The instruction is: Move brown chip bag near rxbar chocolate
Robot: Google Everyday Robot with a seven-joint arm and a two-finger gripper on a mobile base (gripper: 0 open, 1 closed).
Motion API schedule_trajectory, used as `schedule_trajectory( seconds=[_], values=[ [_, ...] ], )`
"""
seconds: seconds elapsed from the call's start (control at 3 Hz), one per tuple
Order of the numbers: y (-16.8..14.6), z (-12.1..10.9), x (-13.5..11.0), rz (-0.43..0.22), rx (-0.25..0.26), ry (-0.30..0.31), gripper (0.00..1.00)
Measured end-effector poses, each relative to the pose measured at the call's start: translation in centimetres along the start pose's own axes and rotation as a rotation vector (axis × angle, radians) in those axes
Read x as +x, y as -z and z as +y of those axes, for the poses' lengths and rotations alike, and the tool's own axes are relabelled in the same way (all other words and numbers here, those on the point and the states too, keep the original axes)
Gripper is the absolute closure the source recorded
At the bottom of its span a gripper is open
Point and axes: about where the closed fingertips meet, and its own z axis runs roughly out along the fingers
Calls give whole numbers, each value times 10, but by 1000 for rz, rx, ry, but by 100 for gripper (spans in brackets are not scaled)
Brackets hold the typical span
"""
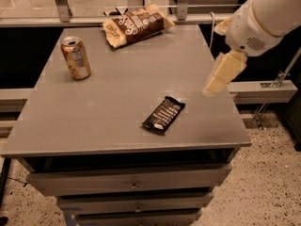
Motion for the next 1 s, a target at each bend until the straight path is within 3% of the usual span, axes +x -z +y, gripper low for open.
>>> schedule_trajectory(
  seconds=[0.67,1.0],
  values=[
    [-68,-114,-97,-336,132,-41,0],
    [-68,-113,-97,-336,132,-41,0]
  ],
)
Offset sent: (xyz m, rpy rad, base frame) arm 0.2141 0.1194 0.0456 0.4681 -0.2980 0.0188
